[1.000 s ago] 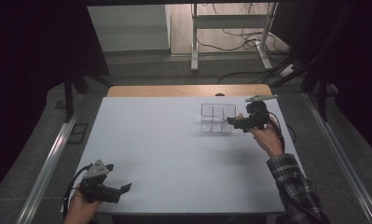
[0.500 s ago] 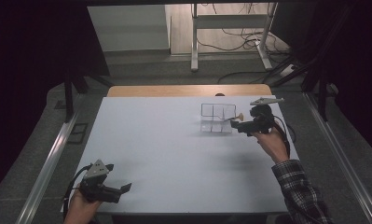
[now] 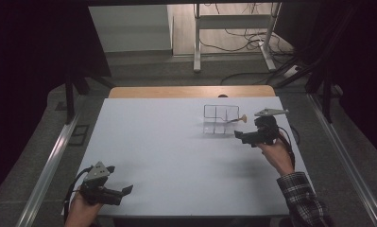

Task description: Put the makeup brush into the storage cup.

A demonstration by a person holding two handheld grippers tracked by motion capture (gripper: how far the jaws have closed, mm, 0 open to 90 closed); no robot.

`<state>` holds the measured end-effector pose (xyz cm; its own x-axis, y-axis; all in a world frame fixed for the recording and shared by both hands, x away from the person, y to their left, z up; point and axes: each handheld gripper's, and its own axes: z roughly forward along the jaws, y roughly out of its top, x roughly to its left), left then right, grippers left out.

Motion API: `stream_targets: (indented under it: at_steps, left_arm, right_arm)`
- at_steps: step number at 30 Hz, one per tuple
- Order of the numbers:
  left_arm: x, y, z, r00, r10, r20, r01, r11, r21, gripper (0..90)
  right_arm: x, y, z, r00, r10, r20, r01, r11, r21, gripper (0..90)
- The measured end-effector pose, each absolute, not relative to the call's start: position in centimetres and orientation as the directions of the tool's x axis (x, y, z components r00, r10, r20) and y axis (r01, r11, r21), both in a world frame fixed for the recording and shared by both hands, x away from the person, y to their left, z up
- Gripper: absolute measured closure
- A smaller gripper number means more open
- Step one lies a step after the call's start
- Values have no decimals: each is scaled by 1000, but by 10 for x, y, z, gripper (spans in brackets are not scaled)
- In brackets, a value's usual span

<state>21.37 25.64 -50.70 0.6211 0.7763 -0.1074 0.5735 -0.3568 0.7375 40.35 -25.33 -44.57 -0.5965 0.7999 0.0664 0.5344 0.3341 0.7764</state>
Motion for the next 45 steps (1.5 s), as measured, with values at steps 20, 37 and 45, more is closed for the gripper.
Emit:
stream_targets:
  at_steps: [20, 37, 45]
  left_arm:
    - [213, 255, -507, 630, 771, -93, 565, -373, 736, 0]
    - [213, 255, -506, 629, 774, -76, 558, -382, 737, 0]
    - [212, 257, -506, 624, 778, -72, 556, -377, 741, 0]
  right_arm:
    - [380, -258, -462, -607, 793, 59, 542, 359, 760, 0]
    - [352, -267, -461, -620, 781, 69, 544, 365, 756, 0]
    - [339, -269, -461, -632, 773, 59, 538, 383, 751, 0]
